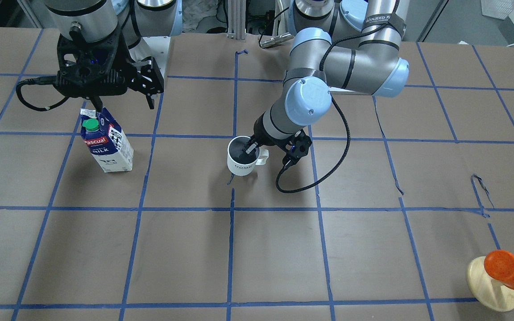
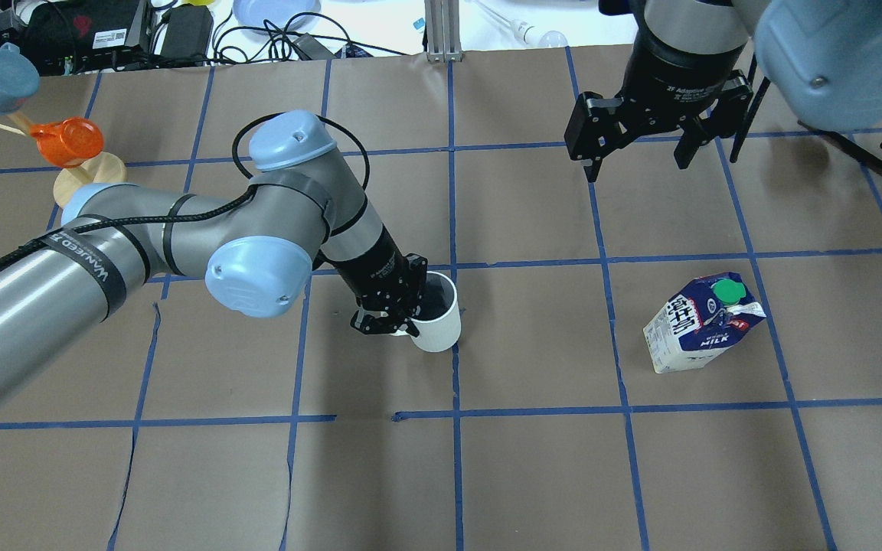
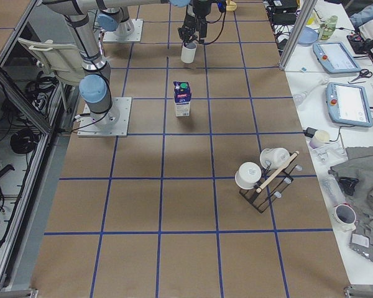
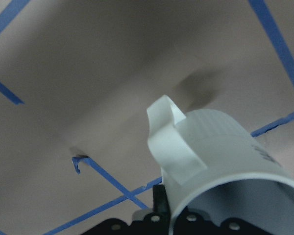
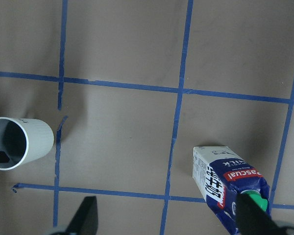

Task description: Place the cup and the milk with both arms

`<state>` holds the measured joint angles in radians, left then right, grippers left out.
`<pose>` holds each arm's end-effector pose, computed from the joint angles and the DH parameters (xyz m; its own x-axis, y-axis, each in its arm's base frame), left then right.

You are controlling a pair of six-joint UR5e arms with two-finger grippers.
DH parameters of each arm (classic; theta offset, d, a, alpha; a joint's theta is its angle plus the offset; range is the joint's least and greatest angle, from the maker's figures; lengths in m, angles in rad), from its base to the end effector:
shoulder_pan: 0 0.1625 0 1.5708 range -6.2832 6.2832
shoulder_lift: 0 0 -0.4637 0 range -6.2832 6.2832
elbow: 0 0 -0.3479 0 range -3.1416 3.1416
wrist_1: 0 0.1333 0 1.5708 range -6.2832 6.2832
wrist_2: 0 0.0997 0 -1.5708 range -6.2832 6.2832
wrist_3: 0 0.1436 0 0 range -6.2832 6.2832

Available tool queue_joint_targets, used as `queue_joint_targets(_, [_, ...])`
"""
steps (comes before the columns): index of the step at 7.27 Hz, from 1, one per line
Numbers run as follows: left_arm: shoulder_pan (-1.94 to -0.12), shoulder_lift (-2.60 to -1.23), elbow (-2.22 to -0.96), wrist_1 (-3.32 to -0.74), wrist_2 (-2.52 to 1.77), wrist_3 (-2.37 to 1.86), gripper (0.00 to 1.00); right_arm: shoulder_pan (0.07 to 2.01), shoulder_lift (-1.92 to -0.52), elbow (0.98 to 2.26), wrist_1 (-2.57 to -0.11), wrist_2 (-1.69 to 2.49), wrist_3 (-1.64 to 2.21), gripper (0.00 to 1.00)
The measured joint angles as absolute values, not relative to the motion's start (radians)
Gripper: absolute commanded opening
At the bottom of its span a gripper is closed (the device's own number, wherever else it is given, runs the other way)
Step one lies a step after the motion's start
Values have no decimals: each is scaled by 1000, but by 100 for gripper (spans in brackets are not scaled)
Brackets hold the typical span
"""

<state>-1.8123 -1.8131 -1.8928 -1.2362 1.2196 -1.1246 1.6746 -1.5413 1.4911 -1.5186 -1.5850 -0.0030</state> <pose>-0.2902 -0.4142 0.2726 -0.6116 -0.7888 -0.0609 -0.7389 0.5420 0.4004 0.1783 -0.4445 0.4997 -0.9942 -0.1066 0.0142 -0.1066 0.9943 0.0020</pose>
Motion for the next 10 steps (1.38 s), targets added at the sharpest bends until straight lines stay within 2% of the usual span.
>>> queue_joint_targets(3, [-1840, -1827, -1917, -1197, 1221, -1133, 0, 1674, -1540, 1491, -1524, -1587, -3, 100])
queue_joint_targets(4, [-1840, -1837, -1918, -1180, 1222, -1131, 20, 1674, -1539, 1491, -1525, -1589, -3, 100])
queue_joint_targets(5, [-1841, -1845, -1918, -1171, 1223, -1129, 67, 1674, -1539, 1491, -1526, -1591, -3, 100])
queue_joint_targets(6, [-1841, -1850, -1918, -1167, 1224, -1128, 98, 1674, -1539, 1491, -1526, -1591, -3, 100])
queue_joint_targets(10, [-1837, -1826, -1899, -1163, 1235, -1118, 100, 1674, -1536, 1492, -1528, -1586, -3, 100])
